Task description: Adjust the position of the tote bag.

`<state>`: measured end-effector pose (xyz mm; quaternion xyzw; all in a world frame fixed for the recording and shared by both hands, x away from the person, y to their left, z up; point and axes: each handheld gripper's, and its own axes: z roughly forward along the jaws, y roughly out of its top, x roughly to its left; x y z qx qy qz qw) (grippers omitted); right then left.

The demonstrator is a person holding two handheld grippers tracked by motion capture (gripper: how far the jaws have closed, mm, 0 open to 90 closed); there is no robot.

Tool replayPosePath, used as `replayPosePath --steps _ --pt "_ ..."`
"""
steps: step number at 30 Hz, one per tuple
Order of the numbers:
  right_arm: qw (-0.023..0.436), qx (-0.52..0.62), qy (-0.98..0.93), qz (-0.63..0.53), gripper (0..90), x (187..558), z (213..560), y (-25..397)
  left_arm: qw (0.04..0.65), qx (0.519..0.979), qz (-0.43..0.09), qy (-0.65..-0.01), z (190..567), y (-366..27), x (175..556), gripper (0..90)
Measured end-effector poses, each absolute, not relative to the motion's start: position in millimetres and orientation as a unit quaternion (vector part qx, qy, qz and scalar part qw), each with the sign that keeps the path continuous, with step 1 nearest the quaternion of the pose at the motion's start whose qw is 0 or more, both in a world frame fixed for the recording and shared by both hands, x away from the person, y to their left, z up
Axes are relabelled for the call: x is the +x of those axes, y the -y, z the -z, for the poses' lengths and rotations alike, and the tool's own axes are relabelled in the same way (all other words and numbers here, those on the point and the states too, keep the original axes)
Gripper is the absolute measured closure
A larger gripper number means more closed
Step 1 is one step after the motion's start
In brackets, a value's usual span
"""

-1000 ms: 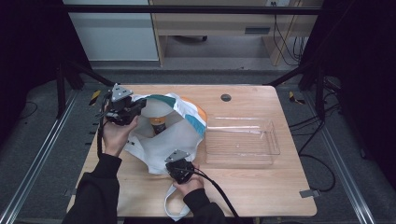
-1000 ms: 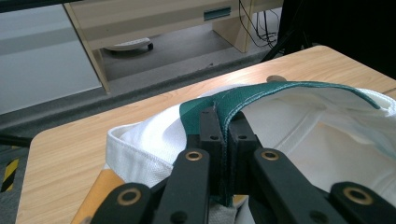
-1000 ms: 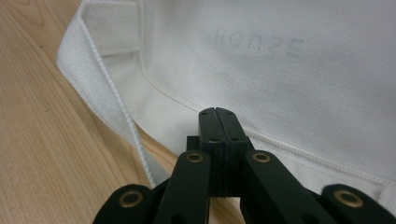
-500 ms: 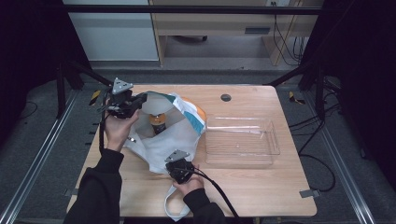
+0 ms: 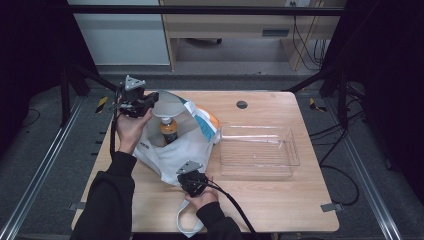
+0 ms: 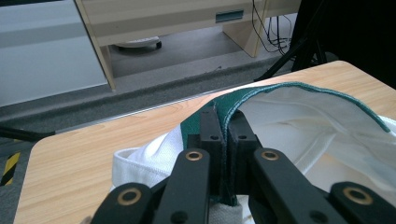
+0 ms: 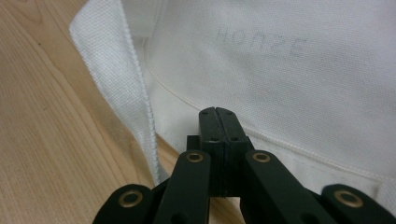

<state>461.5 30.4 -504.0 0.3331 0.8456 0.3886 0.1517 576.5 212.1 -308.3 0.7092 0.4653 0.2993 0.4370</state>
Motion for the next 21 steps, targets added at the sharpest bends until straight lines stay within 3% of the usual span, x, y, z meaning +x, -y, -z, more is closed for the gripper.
replayPosePath --steps 21 --pt "0.151 0.333 -0.846 -0.388 90.0 462.2 504.0 -30.0 0.404 0.709 -0.298 -0.496 330.8 -205.1 622.3 87.1"
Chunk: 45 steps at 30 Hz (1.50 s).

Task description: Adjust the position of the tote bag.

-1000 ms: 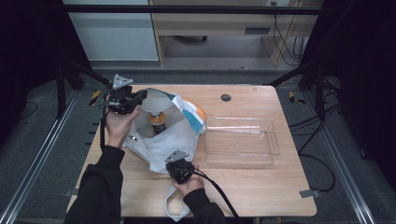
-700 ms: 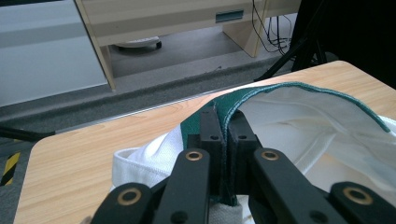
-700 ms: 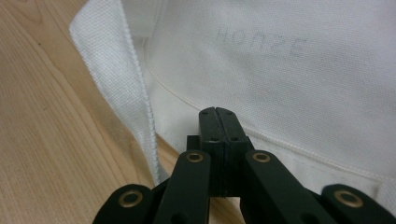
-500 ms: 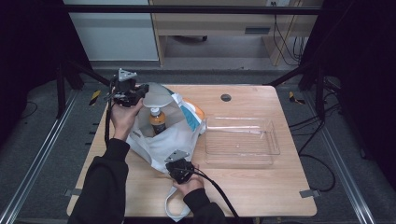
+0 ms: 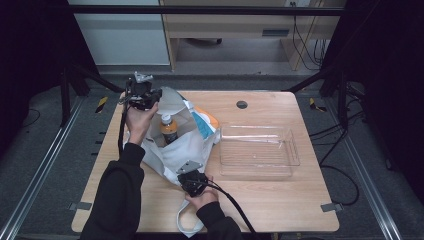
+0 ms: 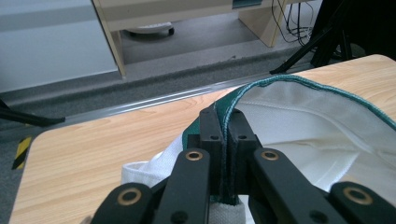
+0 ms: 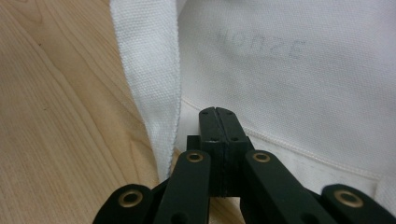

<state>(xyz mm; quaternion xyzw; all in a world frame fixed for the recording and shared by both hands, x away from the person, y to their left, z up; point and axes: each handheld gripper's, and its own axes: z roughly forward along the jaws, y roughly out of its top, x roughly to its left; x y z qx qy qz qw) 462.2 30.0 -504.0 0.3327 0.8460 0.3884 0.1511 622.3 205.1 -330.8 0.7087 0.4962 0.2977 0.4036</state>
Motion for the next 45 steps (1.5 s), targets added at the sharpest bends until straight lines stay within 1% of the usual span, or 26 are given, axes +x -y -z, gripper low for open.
replayPosePath --steps 7,12,14,17,19,21,24,27,30,33,38,41,45 --pt "0.152 0.332 -0.846 -0.389 90.0 462.1 504.0 -30.1 0.397 0.711 -0.288 -0.504 344.0 -209.9 633.3 87.0" --pt "0.151 0.331 -0.846 -0.389 90.0 462.4 504.0 -29.9 0.393 0.717 -0.288 -0.499 350.3 -210.9 633.2 86.4" --pt "0.151 0.333 -0.845 -0.389 90.0 462.1 504.1 -30.0 0.398 0.717 -0.287 -0.495 349.2 -213.4 631.3 84.6" --pt "0.153 0.331 -0.846 -0.389 90.0 462.0 504.1 -30.1 0.404 0.722 -0.279 -0.487 344.9 -218.0 626.8 75.5" --pt "0.152 0.33 -0.846 -0.39 90.0 461.9 504.2 -30.2 0.402 0.728 -0.287 -0.475 340.7 -220.6 620.8 68.2" --pt "0.153 0.331 -0.846 -0.389 90.0 461.7 504.2 -30.4 0.413 0.727 -0.298 -0.461 335.6 -223.9 612.7 63.0" --pt "0.153 0.331 -0.846 -0.389 90.0 461.5 504.1 -30.5 0.431 0.724 -0.303 -0.445 324.2 -231.9 599.1 57.0" --pt "0.154 0.333 -0.845 -0.388 90.0 461.3 504.2 -30.8 0.439 0.721 -0.317 -0.432 314.1 -241.2 585.9 54.8" --pt "0.156 0.332 -0.846 -0.388 90.0 460.9 504.3 -31.0 0.45 0.718 -0.316 -0.428 307.9 -250.7 572.7 54.3" --pt "0.156 0.33 -0.846 -0.388 90.0 461.1 504.3 -30.7 0.453 0.717 -0.316 -0.426 309.2 -257.5 559.9 54.8" --pt "0.157 0.328 -0.847 -0.388 90.0 461.2 504.3 -30.6 0.449 0.718 -0.315 -0.429 325.4 -266.2 545.9 57.2" --pt "0.158 0.325 -0.848 -0.389 90.0 461.7 504.5 -30.2 0.442 0.721 -0.314 -0.432 337.8 -271.2 541.9 57.6" --pt "0.156 0.328 -0.846 -0.39 90.0 461.7 504.6 -30.3 0.437 0.724 -0.304 -0.438 354.5 -275.1 541.0 60.8"
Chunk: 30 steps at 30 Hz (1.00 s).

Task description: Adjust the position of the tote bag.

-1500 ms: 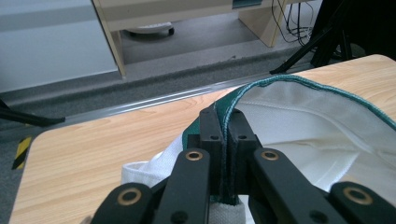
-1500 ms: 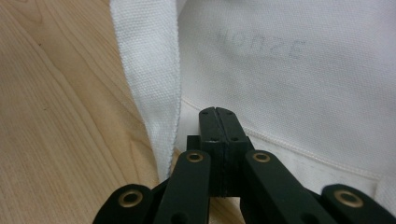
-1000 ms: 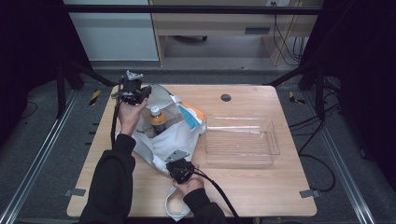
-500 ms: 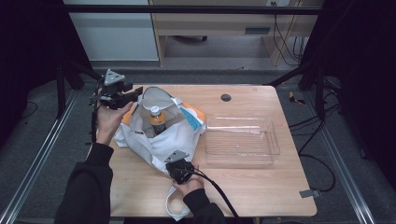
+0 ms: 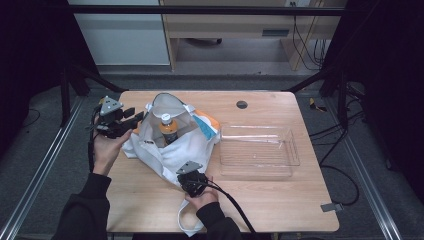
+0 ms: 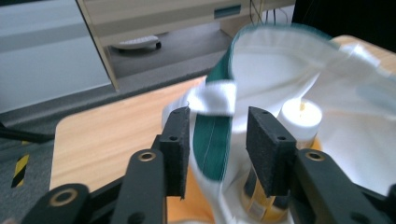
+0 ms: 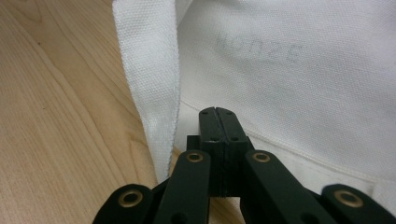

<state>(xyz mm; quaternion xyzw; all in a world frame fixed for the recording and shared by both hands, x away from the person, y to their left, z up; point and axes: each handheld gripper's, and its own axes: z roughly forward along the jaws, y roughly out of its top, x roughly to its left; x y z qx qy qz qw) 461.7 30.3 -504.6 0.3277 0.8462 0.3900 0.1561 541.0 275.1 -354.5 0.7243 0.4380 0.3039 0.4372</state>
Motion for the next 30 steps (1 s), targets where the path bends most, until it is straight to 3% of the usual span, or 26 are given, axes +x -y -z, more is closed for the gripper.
replayPosePath --steps 8,16,30 --pt "0.155 0.327 -0.847 -0.389 90.0 461.6 504.4 -30.2 0.41 0.741 -0.3 -0.44 378.6 -268.7 552.7 64.7" --pt "0.154 0.327 -0.847 -0.39 90.0 461.8 504.6 -30.1 0.373 0.742 -0.317 -0.459 382.8 -256.9 573.9 87.2" --pt "0.152 0.327 -0.847 -0.391 90.0 462.3 504.4 -30.8 0.341 0.747 -0.286 -0.493 405.5 -248.2 604.0 88.5"
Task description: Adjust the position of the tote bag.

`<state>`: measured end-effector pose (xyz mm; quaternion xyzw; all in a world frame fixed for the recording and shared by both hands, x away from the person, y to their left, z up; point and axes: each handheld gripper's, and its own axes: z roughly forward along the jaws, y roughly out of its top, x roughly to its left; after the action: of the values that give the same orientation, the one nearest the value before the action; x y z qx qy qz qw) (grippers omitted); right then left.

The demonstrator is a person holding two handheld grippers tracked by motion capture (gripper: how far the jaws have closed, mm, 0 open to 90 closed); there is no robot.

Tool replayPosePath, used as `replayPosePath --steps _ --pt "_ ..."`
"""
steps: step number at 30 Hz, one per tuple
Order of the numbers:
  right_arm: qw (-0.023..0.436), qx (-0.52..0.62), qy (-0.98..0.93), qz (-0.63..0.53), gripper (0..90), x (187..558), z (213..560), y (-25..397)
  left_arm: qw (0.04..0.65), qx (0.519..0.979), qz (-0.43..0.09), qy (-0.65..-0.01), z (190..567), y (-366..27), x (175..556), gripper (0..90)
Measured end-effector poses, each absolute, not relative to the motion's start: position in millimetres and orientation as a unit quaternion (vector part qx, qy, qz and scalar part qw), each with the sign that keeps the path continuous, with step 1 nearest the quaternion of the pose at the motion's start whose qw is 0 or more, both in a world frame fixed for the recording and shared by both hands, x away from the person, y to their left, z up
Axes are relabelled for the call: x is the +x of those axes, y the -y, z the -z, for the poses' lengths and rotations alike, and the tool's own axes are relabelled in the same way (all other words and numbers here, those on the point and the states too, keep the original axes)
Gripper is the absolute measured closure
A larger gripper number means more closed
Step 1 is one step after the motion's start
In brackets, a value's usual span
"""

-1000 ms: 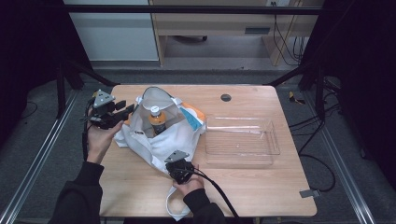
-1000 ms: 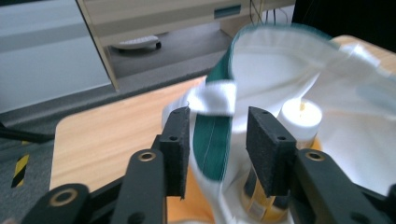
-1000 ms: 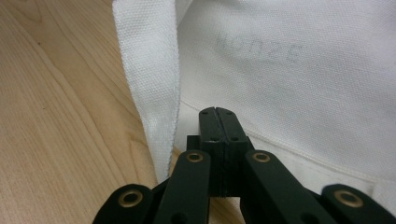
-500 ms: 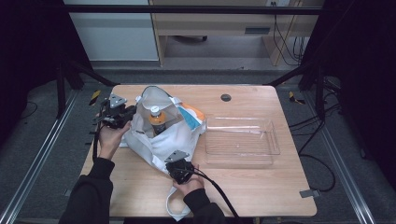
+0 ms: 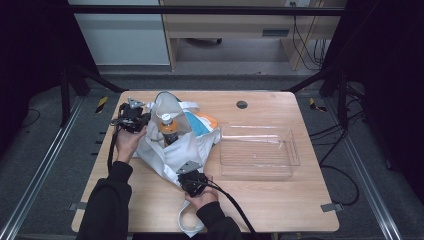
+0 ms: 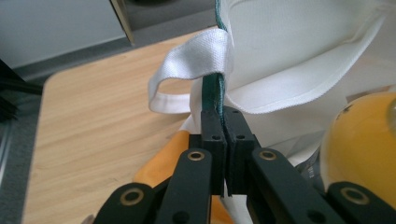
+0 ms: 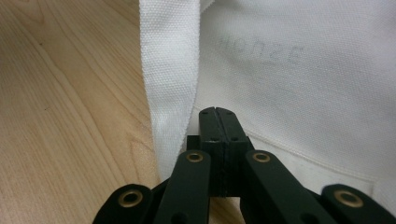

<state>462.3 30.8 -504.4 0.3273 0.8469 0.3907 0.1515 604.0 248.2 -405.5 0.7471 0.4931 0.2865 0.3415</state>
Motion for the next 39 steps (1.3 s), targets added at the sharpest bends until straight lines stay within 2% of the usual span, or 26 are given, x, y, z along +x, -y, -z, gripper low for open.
replayPosePath --steps 6,9,14,21,25,28,32,37,39 --pt "0.153 0.327 -0.846 -0.392 90.0 462.3 504.6 -31.1 0.34 0.751 -0.278 -0.492 414.7 -251.7 603.4 87.4" --pt "0.152 0.329 -0.845 -0.392 90.0 462.6 504.3 -31.0 0.35 0.747 -0.275 -0.493 411.9 -256.0 598.2 76.4" --pt "0.159 0.333 -0.836 -0.406 83.4 463.8 498.1 -26.6 0.386 0.734 -0.277 -0.486 403.0 -265.0 578.2 64.7" --pt "0.197 0.342 -0.791 -0.468 76.3 464.8 464.8 -7.3 0.399 0.724 -0.276 -0.49 404.0 -277.6 548.3 59.7" --pt "0.231 0.347 -0.764 -0.492 72.5 468.7 445.7 4.9 0.402 0.722 -0.266 -0.497 416.9 -277.9 533.4 58.3" --pt "0.251 0.355 -0.745 -0.505 69.8 474.2 434.6 12.1 0.374 0.731 -0.283 -0.495 423.0 -273.8 527.5 55.6" --pt "0.276 0.369 -0.722 -0.517 67.3 482.1 425.4 16.6 0.362 0.731 -0.28 -0.506 431.3 -269.3 527.5 54.3" --pt "0.308 0.387 -0.718 -0.49 67.8 496.3 425.1 15.4 0.355 0.737 -0.261 -0.512 440.9 -269.0 531.2 58.6" --pt "0.314 0.39 -0.719 -0.481 70.4 501.1 425.5 13.6 0.35 0.741 -0.258 -0.511 443.4 -268.4 532.1 63.9"
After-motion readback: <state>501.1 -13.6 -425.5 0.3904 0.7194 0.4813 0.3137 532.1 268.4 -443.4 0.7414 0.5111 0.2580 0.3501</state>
